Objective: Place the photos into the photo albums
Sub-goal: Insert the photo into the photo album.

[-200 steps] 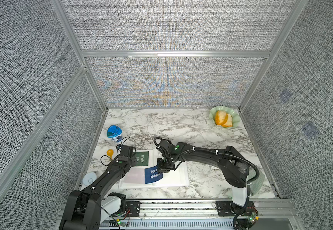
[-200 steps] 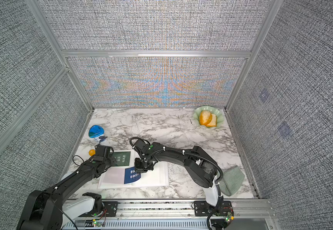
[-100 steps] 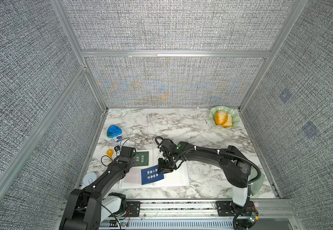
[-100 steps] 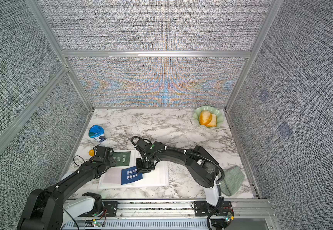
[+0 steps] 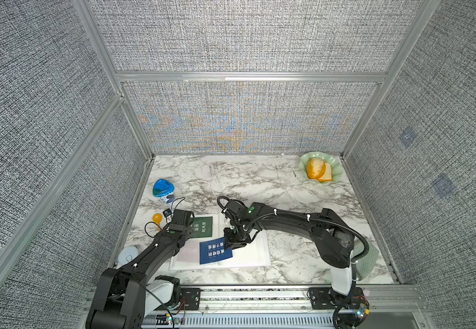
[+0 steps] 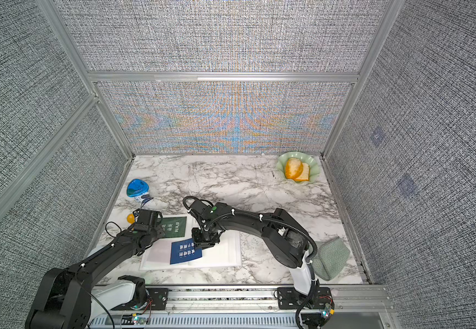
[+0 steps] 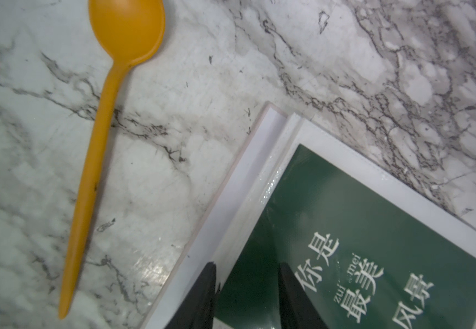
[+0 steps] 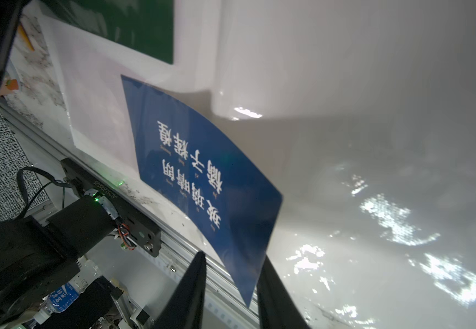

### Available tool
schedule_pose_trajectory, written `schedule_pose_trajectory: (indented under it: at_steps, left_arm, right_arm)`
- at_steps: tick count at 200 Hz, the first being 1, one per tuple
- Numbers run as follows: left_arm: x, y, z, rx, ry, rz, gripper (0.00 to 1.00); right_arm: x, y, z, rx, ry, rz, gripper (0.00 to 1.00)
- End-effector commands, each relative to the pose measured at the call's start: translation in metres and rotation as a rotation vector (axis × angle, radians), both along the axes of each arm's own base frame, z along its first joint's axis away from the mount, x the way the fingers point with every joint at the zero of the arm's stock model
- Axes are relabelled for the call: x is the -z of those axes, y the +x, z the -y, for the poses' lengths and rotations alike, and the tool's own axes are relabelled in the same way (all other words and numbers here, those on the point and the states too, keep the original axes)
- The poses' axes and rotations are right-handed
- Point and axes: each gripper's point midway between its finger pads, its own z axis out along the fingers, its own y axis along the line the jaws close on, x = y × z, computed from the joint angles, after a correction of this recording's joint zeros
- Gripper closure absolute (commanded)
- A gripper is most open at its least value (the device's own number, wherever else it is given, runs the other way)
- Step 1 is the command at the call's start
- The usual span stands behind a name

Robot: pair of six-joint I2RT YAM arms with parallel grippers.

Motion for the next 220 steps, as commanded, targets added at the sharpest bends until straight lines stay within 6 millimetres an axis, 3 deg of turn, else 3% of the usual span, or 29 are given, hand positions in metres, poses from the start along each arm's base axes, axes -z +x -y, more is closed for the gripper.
schedule_pose_trajectory:
  at_steps: [1,41,115,220]
  left_arm:
    - [0.001,-0.002,-0.001,-0.005,0.001,-0.008,0.61]
    - [0.001,-0.003,-0.001,-0.004,0.002,-0.014,0.61]
    - [0.002,-0.003,-0.001,-0.003,0.001,-0.015,0.61]
    - [0.002,-0.004,-0.002,-0.006,0.002,-0.016,0.61]
  right_arm:
    - [0.001,-0.008,-0.001,-0.046,-0.023,-0.014,0.67]
    - [0.010,-0.016,-0.020,-0.093,0.014,-0.073,0.67]
    - [0.008,-0.017,-0.056,-0.152,0.114,-0.124,0.67]
    - [0.016,-0.012,-0.077,-0.169,0.160,-0.155,0.67]
